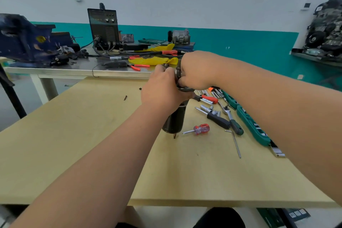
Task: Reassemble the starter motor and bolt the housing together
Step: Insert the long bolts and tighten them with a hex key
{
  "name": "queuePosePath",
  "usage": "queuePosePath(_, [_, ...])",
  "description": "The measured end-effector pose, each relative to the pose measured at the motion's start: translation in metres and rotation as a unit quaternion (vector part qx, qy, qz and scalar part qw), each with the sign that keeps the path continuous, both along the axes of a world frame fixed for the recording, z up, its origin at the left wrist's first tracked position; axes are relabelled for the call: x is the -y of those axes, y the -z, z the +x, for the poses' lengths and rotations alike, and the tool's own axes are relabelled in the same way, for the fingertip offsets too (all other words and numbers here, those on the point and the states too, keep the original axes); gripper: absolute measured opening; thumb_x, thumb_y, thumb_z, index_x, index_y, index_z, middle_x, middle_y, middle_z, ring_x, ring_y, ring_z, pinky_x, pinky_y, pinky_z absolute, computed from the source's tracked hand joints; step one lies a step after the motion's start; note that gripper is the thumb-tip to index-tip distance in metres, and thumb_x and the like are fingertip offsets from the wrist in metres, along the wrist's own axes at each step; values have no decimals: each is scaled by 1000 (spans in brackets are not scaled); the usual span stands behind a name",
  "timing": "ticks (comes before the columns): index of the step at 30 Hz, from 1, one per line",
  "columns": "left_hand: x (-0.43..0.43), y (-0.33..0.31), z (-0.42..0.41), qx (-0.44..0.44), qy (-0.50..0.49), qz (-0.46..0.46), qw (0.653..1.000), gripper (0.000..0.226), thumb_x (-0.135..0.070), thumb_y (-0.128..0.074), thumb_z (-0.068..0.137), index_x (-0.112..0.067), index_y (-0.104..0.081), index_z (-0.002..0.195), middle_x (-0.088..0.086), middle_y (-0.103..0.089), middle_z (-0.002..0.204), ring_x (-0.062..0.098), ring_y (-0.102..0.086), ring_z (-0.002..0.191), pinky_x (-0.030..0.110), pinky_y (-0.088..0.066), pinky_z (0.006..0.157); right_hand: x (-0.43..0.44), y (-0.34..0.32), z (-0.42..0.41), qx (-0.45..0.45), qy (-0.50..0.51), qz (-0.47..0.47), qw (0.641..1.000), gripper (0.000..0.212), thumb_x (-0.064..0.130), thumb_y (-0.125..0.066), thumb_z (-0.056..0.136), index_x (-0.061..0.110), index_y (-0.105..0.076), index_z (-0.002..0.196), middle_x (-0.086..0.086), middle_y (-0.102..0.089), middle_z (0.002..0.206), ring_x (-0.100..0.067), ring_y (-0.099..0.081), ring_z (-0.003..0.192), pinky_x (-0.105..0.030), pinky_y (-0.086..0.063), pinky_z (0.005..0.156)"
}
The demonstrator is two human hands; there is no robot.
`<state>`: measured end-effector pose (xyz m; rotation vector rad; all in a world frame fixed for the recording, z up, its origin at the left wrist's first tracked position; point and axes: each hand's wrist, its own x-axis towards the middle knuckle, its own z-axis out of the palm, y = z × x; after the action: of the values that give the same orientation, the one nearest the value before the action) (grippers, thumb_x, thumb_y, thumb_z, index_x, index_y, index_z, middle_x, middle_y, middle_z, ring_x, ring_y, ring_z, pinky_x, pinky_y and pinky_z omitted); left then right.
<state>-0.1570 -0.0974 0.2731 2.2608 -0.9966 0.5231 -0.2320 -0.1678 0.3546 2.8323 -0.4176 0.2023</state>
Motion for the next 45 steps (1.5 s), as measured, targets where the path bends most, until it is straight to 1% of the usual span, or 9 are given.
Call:
queuePosePath(8, [2, 2, 1, 29, 19, 9, 999, 54, -61, -72, 68, -21, -52, 99, -3, -43, 100, 18, -49, 90, 36, -50, 66, 9, 2, -4, -1, -16, 54, 998, 31, 27, -49, 96, 9, -58, 71, -5, -50, 65, -16, -44, 57, -27, -35, 49])
queuePosePath(12, [-1, 3, 13, 38, 79, -3, 996, 47, -58, -75, 62, -28, -47, 85, -7, -43, 97, 13, -48, 80, 27, -44, 58, 25, -4, -7, 191, -72, 162, 965, 38, 33, -48, 95, 1, -66, 84, -8, -51, 66, -16, -43, 54, -29, -36, 51])
queuePosePath(16, [-8, 1, 25, 13, 203, 10, 979, 46, -59, -66, 54, -33, -37, 78, -10, -41, 105, 8, -50, 81, 29, -52, 64, 64, 13, -12, 403, -34, 411, 817, 31, 31, -44, 96, 11, -61, 78, -3, -62, 74, -19, -63, 74, -40, -49, 74])
queuePosePath(19, [-10, 1, 39, 28, 264, 39, 963, 58, -55, -65, 59, -27, -38, 102, -8, -35, 121, 9, -50, 95, 23, -51, 76, 69, 51, 0, 324, -34, 688, 649, 29, 23, -40, 101, 8, -62, 89, -10, -69, 87, -27, -67, 87, -44, -52, 83])
queuePosePath(21, [-10, -1, 48, 49, 267, 68, 960, 71, -54, -62, 63, -20, -37, 120, -2, -32, 134, 14, -38, 117, 26, -39, 96, 65, 67, 7, 309, -35, 734, 604, 32, 24, -41, 99, 5, -67, 92, -15, -73, 89, -29, -70, 85, -43, -54, 78])
queuePosePath(30, [-28, -5, 30, -214, 260, -5, 942, 60, -68, -57, 68, -38, -48, 119, -15, -62, 105, 4, -61, 93, 28, -51, 75, 47, 75, -13, 383, -84, 493, 777, 31, 33, -46, 94, 44, -70, 77, 20, -70, 81, 6, -62, 77, -29, -46, 69])
queuePosePath(35, [-20, -24, 20, -223, 287, 39, 931, 29, -49, -69, 81, -45, -56, 107, -21, -63, 101, -9, -61, 84, 20, -48, 68, 61, 44, -43, 310, -131, 491, 804, 26, 20, -50, 98, 25, -63, 75, 6, -64, 67, -11, -61, 56, -26, -49, 55])
queuePosePath(39, [-18, -32, 12, -248, 296, 68, 920, 32, -30, -70, 83, -35, -61, 113, -8, -66, 106, 10, -63, 95, 32, -51, 81, 67, 35, -62, 208, -124, 321, 916, 24, 29, -53, 95, 38, -59, 74, 19, -60, 71, 4, -52, 58, -9, -38, 54])
queuePosePath(45, [-15, -27, -2, -217, 300, 41, 928, 37, -38, -55, 71, -28, -64, 106, 0, -66, 95, 17, -61, 88, 36, -50, 77, 54, 32, -69, 155, -114, 270, 943, 22, 28, -49, 98, 39, -55, 80, 20, -57, 68, 10, -49, 65, -13, -34, 53])
